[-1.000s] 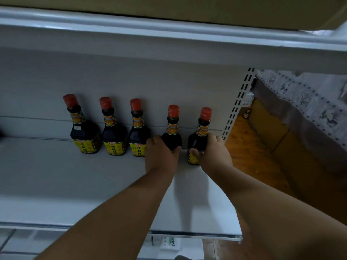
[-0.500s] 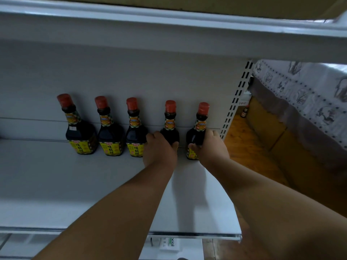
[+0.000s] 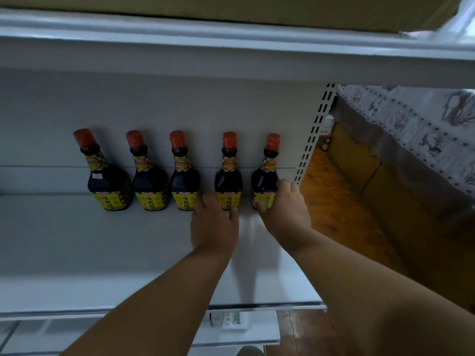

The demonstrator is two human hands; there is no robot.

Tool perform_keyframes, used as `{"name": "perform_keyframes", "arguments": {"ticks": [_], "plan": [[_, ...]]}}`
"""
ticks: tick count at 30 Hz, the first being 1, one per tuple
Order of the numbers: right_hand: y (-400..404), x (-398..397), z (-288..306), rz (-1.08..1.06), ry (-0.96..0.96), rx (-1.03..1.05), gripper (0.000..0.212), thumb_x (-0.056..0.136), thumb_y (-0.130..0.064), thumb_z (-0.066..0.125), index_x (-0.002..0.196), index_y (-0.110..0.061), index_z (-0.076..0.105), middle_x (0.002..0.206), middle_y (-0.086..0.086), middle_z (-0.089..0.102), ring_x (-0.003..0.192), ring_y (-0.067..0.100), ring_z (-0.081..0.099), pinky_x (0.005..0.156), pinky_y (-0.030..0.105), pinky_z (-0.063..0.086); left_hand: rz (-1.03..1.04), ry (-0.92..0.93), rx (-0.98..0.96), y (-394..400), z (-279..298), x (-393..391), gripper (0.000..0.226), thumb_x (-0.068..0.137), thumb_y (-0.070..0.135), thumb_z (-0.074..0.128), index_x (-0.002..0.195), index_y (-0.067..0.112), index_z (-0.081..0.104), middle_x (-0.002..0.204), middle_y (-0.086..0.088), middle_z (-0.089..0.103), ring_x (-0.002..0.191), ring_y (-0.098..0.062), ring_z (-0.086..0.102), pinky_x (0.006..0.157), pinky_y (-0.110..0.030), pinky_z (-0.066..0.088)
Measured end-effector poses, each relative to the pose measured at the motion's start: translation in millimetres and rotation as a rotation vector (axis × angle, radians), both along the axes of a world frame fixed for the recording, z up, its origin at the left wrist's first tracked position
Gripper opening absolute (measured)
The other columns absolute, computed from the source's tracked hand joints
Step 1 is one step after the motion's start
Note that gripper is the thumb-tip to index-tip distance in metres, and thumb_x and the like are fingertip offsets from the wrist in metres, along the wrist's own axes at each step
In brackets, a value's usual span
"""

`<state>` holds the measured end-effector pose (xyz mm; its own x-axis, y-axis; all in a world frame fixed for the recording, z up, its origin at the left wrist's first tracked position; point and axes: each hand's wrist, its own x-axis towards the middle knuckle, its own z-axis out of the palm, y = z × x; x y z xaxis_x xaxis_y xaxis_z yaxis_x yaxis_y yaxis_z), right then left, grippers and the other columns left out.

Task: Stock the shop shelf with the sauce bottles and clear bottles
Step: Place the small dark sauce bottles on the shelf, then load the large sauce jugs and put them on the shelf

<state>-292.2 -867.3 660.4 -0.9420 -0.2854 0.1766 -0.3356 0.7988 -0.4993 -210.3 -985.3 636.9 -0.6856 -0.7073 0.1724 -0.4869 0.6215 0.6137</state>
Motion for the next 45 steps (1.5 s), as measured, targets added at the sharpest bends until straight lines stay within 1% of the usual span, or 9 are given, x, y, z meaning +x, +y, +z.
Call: {"name": "perform_keyframes", "arguments": {"ticks": [3,8,12,19,23,27,32,39,45], "plan": [[-3.0,22.7,0.0,0.033,0.033,-0.009,0.046,0.088,-0.04,0.066,0.121,-0.015,0.047,0.119,0.007,0.052,0.109,0.024,0.052,0.086,0.035,0.048,-0.046,-0.006,0.017,-9.0,-2.2,18.0,0.05,0.088,0.035,0.064,0.126,0.008,0.047,0.129,-0.014,0.048,0.114,-0.034,0.052,0.088,-0.042,0.047],[-5.6,52.5,3.0,0.033,-0.01,-0.013,0.042,0.088,-0.038,0.066,0.118,-0.014,0.048,0.12,0.008,0.05,0.109,0.028,0.051,0.085,0.039,0.048,-0.086,-0.012,0.034,-8.1,4.0,47.6,0.041,0.091,0.036,0.06,0.125,0.016,0.048,0.128,-0.005,0.047,0.115,-0.028,0.049,0.088,-0.037,0.042],[6.5,66.5,2.1,0.132,-0.064,0.006,0.042,0.09,-0.04,0.063,0.12,-0.015,0.048,0.125,0.007,0.047,0.11,0.029,0.051,0.083,0.036,0.046,-0.107,0.07,-0.059,7.3,3.0,76.3,0.04,0.085,0.027,0.068,0.117,0.008,0.056,0.118,-0.012,0.054,0.101,-0.034,0.056,0.079,-0.037,0.045],[23.5,96.9,5.9,0.405,-0.084,-0.08,0.046,0.092,-0.041,0.062,0.129,-0.016,0.05,0.129,0.005,0.047,0.112,0.024,0.053,0.081,0.03,0.042,0.085,0.079,-0.122,44.9,20.8,132.5,0.042,0.087,0.029,0.066,0.123,0.012,0.052,0.122,-0.009,0.052,0.105,-0.028,0.056,0.082,-0.037,0.046],[16.0,136.7,10.0,0.524,-0.093,-0.104,0.043,0.092,-0.04,0.06,0.126,-0.016,0.049,0.127,0.006,0.048,0.11,0.026,0.054,0.082,0.034,0.045,0.178,0.051,-0.18,56.2,32.4,184.0,0.042,0.088,0.03,0.065,0.124,0.015,0.052,0.124,-0.006,0.052,0.106,-0.025,0.055,0.083,-0.037,0.048],[-4.1,193.1,19.8,0.721,-0.057,-0.164,0.041,0.091,-0.039,0.061,0.124,-0.018,0.049,0.124,0.004,0.049,0.114,0.023,0.052,0.086,0.033,0.043,0.275,0.033,-0.282,46.1,40.2,255.6,0.039,0.086,0.028,0.068,0.12,0.014,0.055,0.118,-0.008,0.054,0.096,-0.028,0.058,0.077,-0.04,0.05],[-46.3,275.2,35.5,0.898,-0.012,-0.181,0.037,0.092,-0.041,0.06,0.122,-0.022,0.049,0.122,0.003,0.049,0.111,0.022,0.051,0.087,0.036,0.047,0.43,-0.025,-0.274,25.1,38.5,358.8,0.04,0.088,0.035,0.063,0.124,0.023,0.052,0.117,-0.002,0.052,0.101,-0.024,0.056,0.08,-0.037,0.049],[-133.5,480.1,24.1,1.123,-0.056,-0.177,0.038,0.09,-0.04,0.062,0.121,-0.022,0.051,0.123,0.004,0.047,0.111,0.026,0.052,0.092,0.041,0.047,0.671,-0.117,-0.272,-13.3,30.1,577.7,0.038,0.089,0.034,0.064,0.123,0.023,0.053,0.116,0.005,0.052,0.102,-0.015,0.056,0.083,-0.031,0.049],[-199.0,622.2,16.2,1.365,0.008,-0.112,0.042,0.089,-0.041,0.062,0.125,-0.023,0.05,0.122,0.003,0.049,0.11,0.025,0.053,0.09,0.043,0.049,0.872,-0.196,-0.148,-43.2,19.1,730.1,0.037,0.092,0.036,0.06,0.126,0.028,0.05,0.117,0.009,0.051,0.103,-0.012,0.055,0.078,-0.024,0.048]]}}
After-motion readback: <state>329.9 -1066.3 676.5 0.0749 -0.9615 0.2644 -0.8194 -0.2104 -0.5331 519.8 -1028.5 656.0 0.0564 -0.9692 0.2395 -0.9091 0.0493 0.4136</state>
